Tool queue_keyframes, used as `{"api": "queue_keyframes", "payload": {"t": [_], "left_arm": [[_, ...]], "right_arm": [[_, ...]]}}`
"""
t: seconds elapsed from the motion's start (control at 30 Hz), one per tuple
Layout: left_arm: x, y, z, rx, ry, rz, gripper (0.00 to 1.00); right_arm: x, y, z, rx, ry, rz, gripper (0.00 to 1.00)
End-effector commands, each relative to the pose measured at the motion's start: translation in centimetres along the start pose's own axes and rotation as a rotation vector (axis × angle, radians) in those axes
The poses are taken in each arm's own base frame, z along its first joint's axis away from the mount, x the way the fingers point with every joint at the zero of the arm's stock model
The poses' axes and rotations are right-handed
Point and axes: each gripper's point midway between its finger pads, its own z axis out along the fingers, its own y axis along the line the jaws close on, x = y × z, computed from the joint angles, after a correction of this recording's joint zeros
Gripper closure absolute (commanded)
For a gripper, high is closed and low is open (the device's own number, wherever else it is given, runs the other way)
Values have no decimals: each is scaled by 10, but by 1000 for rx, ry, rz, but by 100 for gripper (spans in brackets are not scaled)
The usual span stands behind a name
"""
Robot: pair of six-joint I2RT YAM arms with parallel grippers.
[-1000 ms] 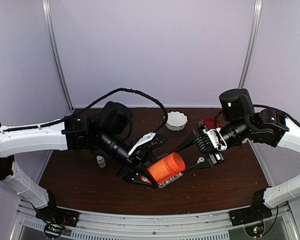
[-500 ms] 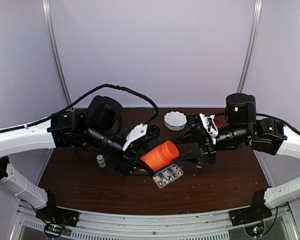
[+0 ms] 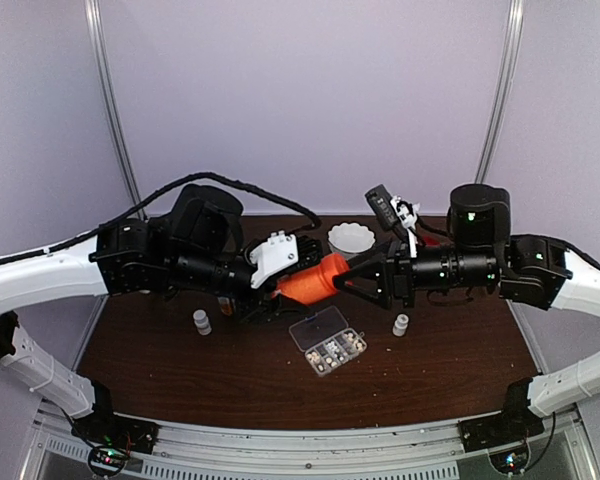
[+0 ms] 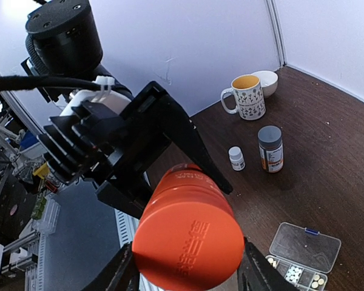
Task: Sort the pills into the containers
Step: Screw the lid of the pill bottle onto the pill bottle.
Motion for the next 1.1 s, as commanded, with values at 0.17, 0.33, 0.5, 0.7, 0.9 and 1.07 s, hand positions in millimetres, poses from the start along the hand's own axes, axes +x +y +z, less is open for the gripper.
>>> {"api": "queue_keyframes", "payload": {"t": [0.17, 0.33, 0.5, 0.7, 0.9, 1.07], "left_arm": [[-48, 2, -8, 56, -207, 26, 100], [-47, -17, -12, 159, -221, -10, 100], [-46, -40, -12, 306, -228, -49, 100], [-38, -60, -4, 456, -185, -113, 100], [-33, -62, 2, 471, -155, -131, 100], [-34, -60, 3, 467, -154, -134, 100]], "right_arm": [[-9, 24, -38, -60, -39, -135, 6], [11, 28, -54, -100, 46, -505, 5], [36, 31, -60, -169, 103, -828, 9], [24, 33, -53, -189, 121, -952, 9], [23, 34, -41, -234, 175, -962, 12], [23, 36, -33, -246, 186, -962, 18]]}}
